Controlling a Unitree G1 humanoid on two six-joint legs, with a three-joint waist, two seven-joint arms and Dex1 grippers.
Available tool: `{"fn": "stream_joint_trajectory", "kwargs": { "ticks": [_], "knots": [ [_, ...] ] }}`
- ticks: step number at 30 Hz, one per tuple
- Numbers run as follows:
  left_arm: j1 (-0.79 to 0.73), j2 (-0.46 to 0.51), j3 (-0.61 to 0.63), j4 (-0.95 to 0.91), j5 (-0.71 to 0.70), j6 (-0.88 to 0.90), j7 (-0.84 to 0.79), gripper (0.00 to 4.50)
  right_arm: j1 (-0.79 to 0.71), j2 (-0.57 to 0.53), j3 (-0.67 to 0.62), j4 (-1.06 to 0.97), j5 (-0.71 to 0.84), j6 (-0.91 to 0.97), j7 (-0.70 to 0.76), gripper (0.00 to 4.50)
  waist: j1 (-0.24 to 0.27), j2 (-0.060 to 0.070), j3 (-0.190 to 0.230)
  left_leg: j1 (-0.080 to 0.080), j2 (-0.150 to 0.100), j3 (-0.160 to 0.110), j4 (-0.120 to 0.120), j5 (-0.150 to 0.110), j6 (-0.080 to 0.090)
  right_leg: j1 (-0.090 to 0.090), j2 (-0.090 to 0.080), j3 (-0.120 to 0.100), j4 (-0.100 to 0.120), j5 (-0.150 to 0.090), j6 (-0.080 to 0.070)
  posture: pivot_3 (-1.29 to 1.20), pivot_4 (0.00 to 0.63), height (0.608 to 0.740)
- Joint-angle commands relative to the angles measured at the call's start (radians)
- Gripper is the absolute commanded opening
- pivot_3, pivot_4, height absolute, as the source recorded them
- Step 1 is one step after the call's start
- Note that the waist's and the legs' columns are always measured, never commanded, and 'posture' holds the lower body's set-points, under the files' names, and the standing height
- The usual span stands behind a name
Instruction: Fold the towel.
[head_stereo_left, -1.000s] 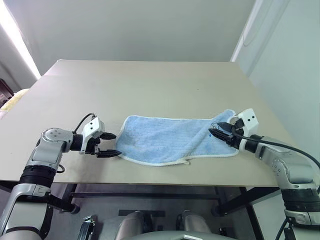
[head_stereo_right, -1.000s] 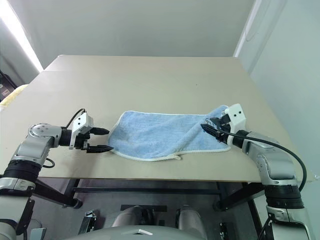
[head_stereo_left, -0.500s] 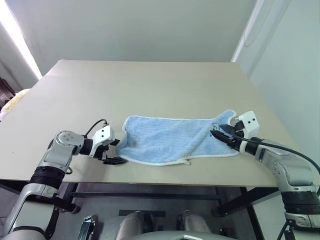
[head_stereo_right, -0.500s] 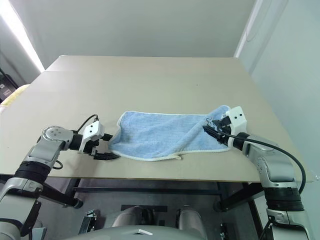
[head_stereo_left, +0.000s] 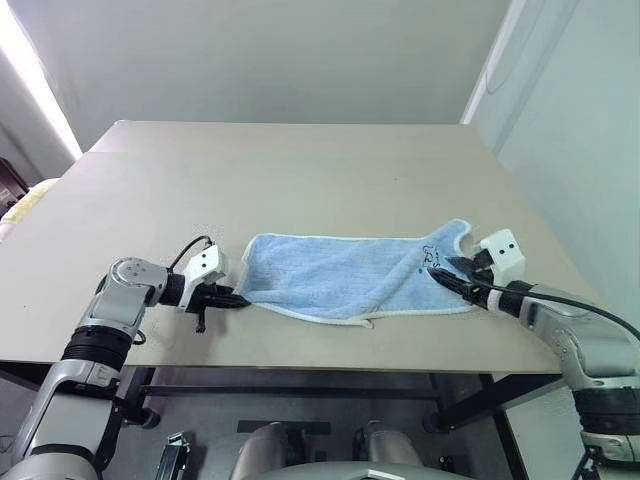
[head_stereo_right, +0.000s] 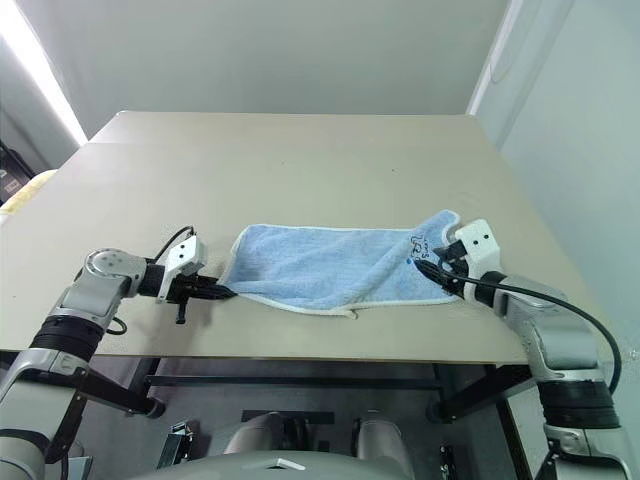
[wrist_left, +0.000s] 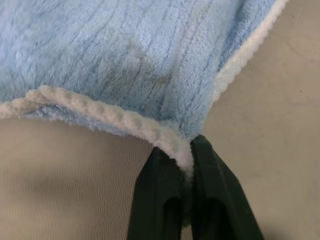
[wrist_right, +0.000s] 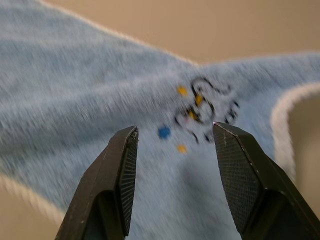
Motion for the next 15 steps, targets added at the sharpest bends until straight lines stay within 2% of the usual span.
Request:
{"fn": "stream_joint_trajectory", "kwargs": {
  "ticks": [1,15],
  "knots": [
    [-0.044,0.034,0.054,0.003,-0.027,0.037,0.007,0.36,0.022,-0.043,-0.005,-0.039,-0.012,-0.016,0.047,2.48,0.000,0.000,0.000,0.000,0.000,-0.001,0.000,0.000,0.000,0.000,0.000,0.000,0.000,0.000,0.000,0.00,0.000,0.735],
    [-0.041,0.048,0.051,0.013,-0.008,0.025,0.038,0.36,0.042,-0.047,0.001,0.167,-0.085,-0.001,0.026,2.48,-0.001,0.000,0.000,0.003,0.001,-0.002,0.000,0.000,0.000,0.002,0.000,-0.002,0.000,0.000,0.000,0.00,0.000,0.735]
  ]
}}
